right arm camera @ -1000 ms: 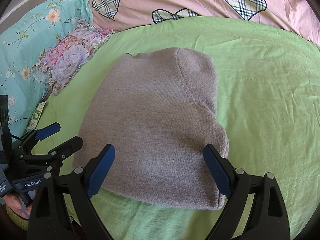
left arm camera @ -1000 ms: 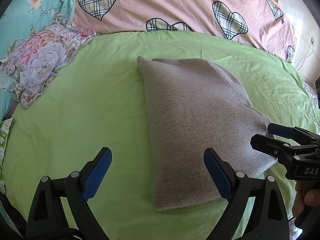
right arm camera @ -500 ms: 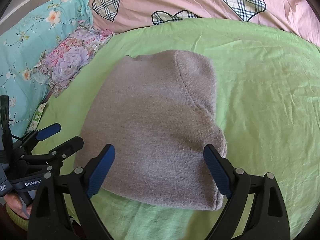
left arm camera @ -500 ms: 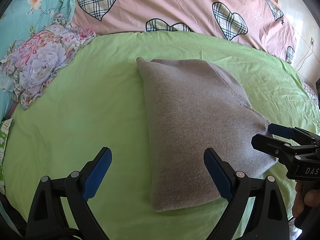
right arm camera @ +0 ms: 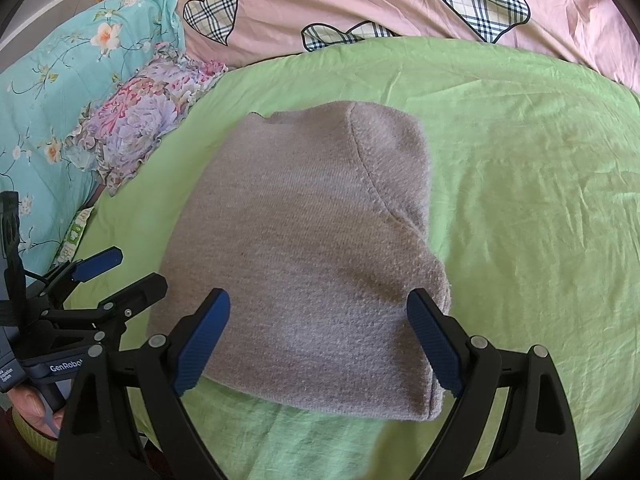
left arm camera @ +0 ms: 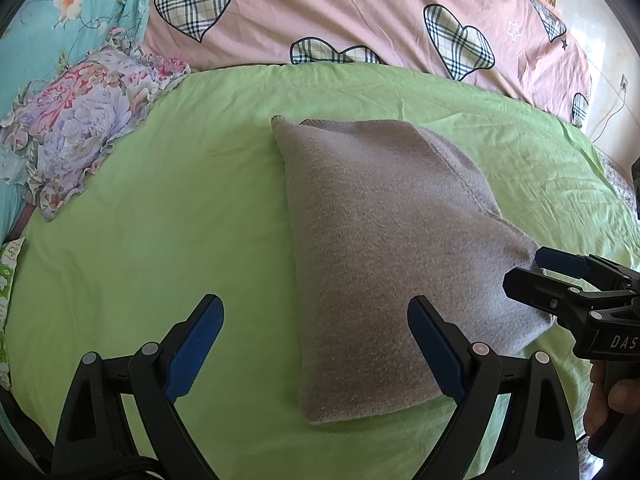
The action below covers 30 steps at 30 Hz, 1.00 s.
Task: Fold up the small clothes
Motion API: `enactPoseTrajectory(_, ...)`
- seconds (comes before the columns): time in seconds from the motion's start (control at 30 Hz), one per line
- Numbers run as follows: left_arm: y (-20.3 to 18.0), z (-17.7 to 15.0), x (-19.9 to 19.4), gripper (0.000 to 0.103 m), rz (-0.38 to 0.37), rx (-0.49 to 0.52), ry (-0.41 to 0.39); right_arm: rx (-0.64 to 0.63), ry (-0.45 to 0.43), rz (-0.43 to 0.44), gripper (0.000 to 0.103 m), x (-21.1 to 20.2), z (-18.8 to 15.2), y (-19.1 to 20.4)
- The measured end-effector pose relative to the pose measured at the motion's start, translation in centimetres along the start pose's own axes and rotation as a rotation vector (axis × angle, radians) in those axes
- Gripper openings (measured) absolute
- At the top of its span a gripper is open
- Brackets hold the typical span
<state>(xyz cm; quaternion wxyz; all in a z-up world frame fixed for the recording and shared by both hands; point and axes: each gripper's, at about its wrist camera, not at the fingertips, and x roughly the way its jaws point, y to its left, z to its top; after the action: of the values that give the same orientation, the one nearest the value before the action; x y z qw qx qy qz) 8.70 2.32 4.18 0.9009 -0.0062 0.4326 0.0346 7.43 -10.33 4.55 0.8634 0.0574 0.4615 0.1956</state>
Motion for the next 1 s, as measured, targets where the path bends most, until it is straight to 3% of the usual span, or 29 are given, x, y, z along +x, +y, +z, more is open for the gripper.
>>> enactPoseTrajectory(1.0,-0.41,0.44,0.2,0.094,-0.011,0.006,0.0,0.009,-0.008,-0.001,0.09,-0.17,0.45,-0.61)
